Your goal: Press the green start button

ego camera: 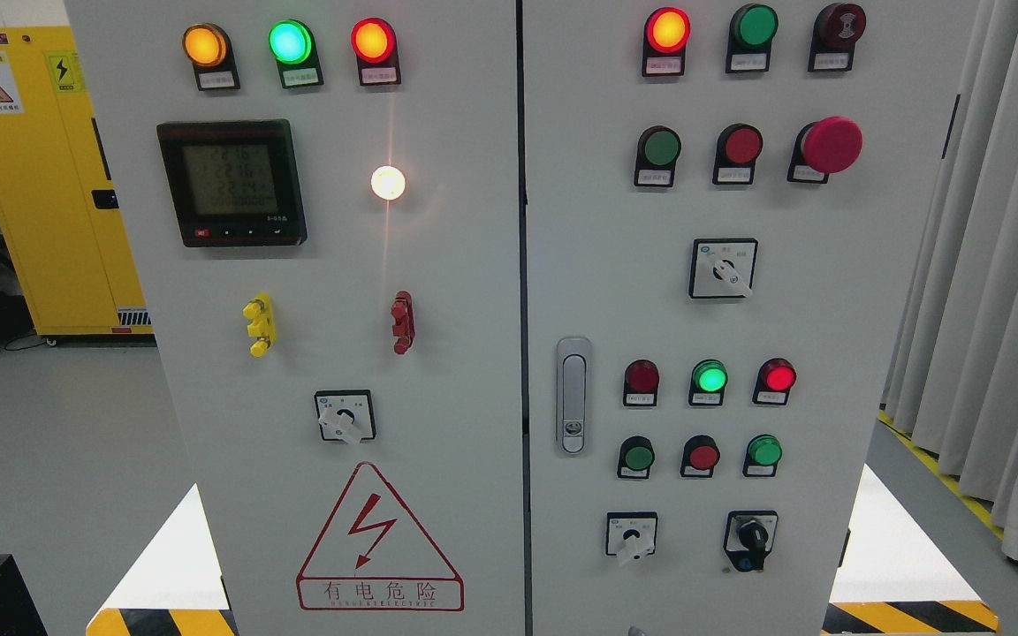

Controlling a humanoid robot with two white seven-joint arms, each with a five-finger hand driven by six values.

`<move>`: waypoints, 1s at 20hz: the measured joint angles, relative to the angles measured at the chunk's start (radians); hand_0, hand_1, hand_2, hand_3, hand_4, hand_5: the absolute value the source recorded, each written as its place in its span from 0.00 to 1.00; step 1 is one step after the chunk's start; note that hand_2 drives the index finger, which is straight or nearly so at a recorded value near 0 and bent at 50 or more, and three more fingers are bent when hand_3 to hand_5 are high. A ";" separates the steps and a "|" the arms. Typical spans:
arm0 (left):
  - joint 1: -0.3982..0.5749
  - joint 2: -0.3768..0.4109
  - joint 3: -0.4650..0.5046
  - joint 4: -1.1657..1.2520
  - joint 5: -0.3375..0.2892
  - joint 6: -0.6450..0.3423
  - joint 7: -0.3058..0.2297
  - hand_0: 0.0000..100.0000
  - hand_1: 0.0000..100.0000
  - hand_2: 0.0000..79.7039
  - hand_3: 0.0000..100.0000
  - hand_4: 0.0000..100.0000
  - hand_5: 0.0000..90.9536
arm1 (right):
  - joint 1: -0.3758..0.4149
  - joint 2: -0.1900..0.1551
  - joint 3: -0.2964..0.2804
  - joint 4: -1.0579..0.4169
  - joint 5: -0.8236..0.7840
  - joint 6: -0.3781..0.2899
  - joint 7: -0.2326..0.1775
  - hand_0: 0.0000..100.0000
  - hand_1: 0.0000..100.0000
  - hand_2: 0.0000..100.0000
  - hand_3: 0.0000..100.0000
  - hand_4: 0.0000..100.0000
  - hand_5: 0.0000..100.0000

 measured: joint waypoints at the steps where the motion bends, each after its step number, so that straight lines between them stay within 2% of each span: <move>1: 0.000 0.000 0.000 0.000 0.000 0.000 0.000 0.12 0.56 0.00 0.00 0.00 0.00 | 0.000 0.000 0.000 0.000 0.001 0.001 0.000 0.38 0.62 0.00 0.17 0.25 0.22; 6: 0.000 0.000 0.000 0.000 0.000 0.000 0.000 0.12 0.56 0.00 0.00 0.00 0.00 | 0.000 0.000 0.000 -0.001 0.004 0.002 0.000 0.38 0.62 0.00 0.18 0.27 0.22; 9: 0.000 0.000 0.000 0.000 0.000 0.000 0.000 0.12 0.56 0.00 0.00 0.00 0.00 | -0.002 0.000 0.000 -0.001 0.022 0.014 -0.018 0.33 0.68 0.00 0.21 0.31 0.25; 10: 0.000 0.000 0.000 0.000 0.000 0.000 0.000 0.12 0.56 0.00 0.00 0.00 0.00 | -0.004 0.000 -0.002 -0.001 0.041 0.016 -0.027 0.34 0.70 0.00 0.23 0.32 0.26; 12: 0.000 0.000 0.000 0.000 0.000 0.000 0.000 0.12 0.56 0.00 0.00 0.00 0.00 | -0.007 0.002 -0.012 -0.002 0.115 0.017 -0.048 0.43 0.78 0.00 0.31 0.39 0.30; 15: 0.000 0.000 0.000 0.000 0.000 0.000 0.000 0.12 0.56 0.00 0.00 0.00 0.00 | -0.010 0.006 -0.037 -0.005 0.278 0.005 -0.101 0.47 0.86 0.00 0.52 0.62 0.58; 16: 0.000 0.000 0.000 0.000 0.000 0.000 0.000 0.12 0.56 0.00 0.00 0.00 0.00 | -0.012 0.007 -0.048 -0.007 0.336 -0.001 -0.111 0.47 0.87 0.00 0.53 0.63 0.60; 17: 0.000 0.000 0.000 0.000 0.000 0.000 0.000 0.12 0.56 0.00 0.00 0.00 0.00 | -0.017 0.008 -0.057 -0.009 0.386 -0.008 -0.118 0.47 0.90 0.00 0.63 0.73 0.66; 18: 0.000 0.000 0.000 0.000 0.000 0.000 0.000 0.12 0.56 0.00 0.00 0.00 0.00 | -0.025 0.009 -0.068 -0.011 0.443 -0.016 -0.122 0.50 0.93 0.00 0.70 0.78 0.69; 19: 0.000 0.000 0.000 0.000 0.000 0.000 0.000 0.12 0.56 0.00 0.00 0.00 0.00 | -0.035 0.010 -0.081 -0.013 0.499 -0.025 -0.127 0.52 0.95 0.00 0.76 0.83 0.77; 20: 0.000 0.000 0.000 0.000 0.000 0.000 0.000 0.12 0.56 0.00 0.00 0.00 0.00 | -0.049 0.011 -0.094 -0.015 0.556 -0.033 -0.131 0.59 0.98 0.00 0.83 0.91 0.89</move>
